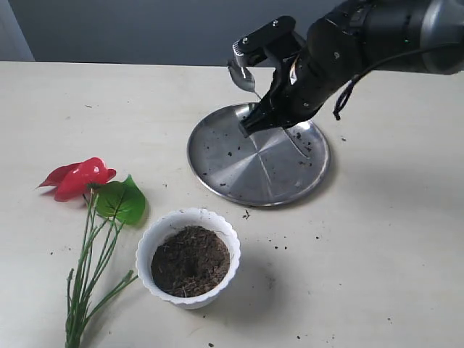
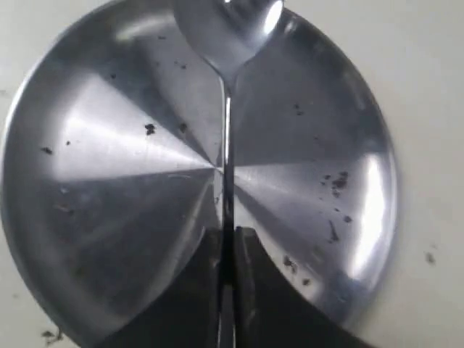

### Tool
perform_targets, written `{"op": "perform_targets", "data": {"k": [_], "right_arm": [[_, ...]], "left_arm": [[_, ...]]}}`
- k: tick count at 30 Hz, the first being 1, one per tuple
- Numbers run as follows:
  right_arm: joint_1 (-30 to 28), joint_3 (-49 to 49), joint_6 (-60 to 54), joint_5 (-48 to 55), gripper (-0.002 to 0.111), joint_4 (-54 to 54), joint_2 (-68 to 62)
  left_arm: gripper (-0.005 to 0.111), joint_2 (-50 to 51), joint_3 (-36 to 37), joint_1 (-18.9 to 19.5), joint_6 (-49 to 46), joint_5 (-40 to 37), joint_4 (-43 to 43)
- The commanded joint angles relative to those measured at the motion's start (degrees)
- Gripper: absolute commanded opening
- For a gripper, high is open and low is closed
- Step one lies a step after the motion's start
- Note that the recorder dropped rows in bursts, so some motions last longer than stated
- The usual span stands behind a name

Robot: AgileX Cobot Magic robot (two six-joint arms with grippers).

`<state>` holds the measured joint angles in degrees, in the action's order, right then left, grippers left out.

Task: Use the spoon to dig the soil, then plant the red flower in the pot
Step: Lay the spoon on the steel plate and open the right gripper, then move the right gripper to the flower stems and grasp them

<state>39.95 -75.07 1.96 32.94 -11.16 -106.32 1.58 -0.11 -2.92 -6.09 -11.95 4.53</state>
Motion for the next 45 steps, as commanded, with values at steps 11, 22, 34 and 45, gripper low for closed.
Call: {"op": "perform_targets", "data": {"k": [11, 22, 34, 45], "right_arm": [[-1.66, -20.94, -7.92, 14.54, -0.001, 12.80, -22.68], [-4.02, -22.15, -7.42, 16.74, 0.006, 10.28, -23.20], [-4.47, -23.23, -3.72, 15.68, 0.046, 10.28, -21.02], [-3.99, -24.11, -3.47, 18.66, 0.046, 25.22, -7.92]], "left_arm": [[0.000, -0.24, 0.11, -0.09, 0.28, 0.46, -0.49], [0.000, -0.24, 0.11, -0.09, 0.28, 0.46, -0.49], [0.000, -0.24, 0.11, -0.09, 0.28, 0.46, -0.49], [0.000, -0.24, 0.11, -0.09, 0.28, 0.46, -0.49]]}}
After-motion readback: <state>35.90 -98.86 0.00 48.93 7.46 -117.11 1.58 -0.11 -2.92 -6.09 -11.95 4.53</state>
